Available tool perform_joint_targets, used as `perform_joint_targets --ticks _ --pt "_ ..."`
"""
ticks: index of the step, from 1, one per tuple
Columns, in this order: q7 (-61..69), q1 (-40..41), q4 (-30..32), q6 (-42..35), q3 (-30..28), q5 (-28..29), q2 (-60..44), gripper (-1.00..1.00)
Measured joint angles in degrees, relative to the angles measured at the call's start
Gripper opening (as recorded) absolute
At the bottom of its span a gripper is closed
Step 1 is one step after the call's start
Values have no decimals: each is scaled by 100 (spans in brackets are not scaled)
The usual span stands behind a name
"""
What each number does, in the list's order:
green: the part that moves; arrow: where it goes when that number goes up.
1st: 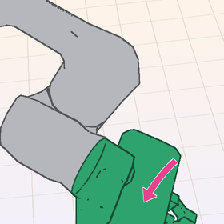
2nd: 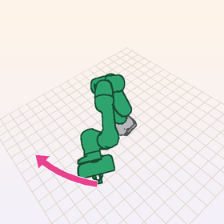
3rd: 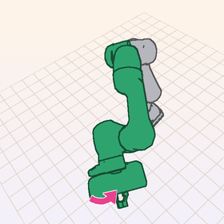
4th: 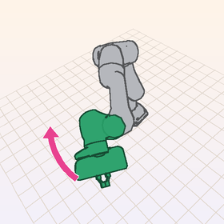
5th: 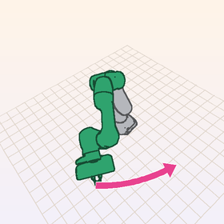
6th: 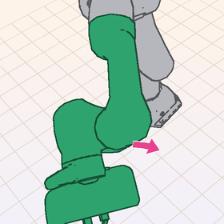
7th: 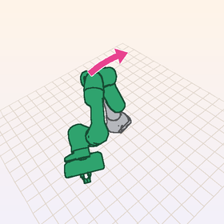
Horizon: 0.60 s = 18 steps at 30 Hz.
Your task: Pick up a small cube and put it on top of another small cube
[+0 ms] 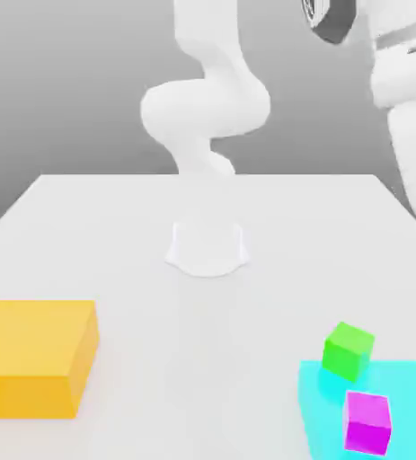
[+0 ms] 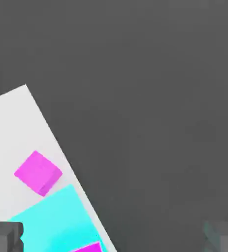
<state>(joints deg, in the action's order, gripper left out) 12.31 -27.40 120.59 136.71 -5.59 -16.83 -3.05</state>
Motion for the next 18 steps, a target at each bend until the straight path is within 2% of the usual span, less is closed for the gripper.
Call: perform_joint_targets --ticks 6,15,18 --pt "991 -215 -241 266 289 303 -1104 0" --pt "1969 -800 -589 742 476 1490 -2586 0" --pt "2030 -842 -733 1177 489 1598 -3208 0"
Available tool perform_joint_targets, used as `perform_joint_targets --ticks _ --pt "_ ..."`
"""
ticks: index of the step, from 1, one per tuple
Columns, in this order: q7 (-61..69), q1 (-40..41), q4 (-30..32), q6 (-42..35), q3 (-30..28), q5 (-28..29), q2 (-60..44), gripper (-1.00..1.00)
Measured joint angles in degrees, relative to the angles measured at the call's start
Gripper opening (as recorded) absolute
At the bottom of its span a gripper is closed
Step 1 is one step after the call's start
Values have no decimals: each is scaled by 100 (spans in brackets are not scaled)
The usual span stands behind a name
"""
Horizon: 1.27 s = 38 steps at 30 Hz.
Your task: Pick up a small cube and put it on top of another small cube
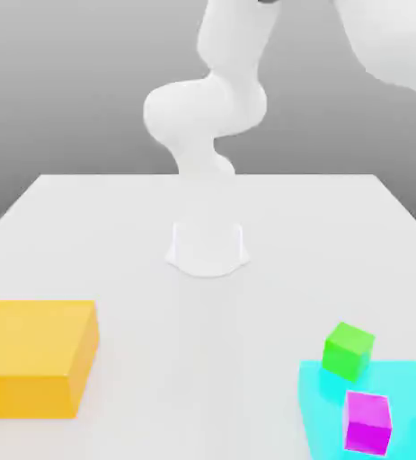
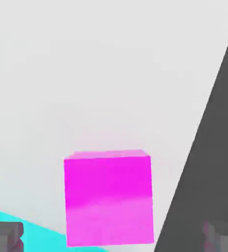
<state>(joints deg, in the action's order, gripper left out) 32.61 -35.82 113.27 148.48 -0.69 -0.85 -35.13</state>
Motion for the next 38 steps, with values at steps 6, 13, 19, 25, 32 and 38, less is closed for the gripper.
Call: perform_joint_targets --ticks 6,13,19,25,32,38 --pt "10 0 -34 96 3 -1 -151 -100" --pt "76 91 251 -537 -61 -10 766 -100" --pt "395 506 870 -1001 -361 -88 1841 -100" --pt "686 818 1447 -1066 -650 -118 2482 -100" --pt "766 877 1571 -537 -619 -212 2072 100" --pt "693 858 1482 -1059 -650 -106 2526 100"
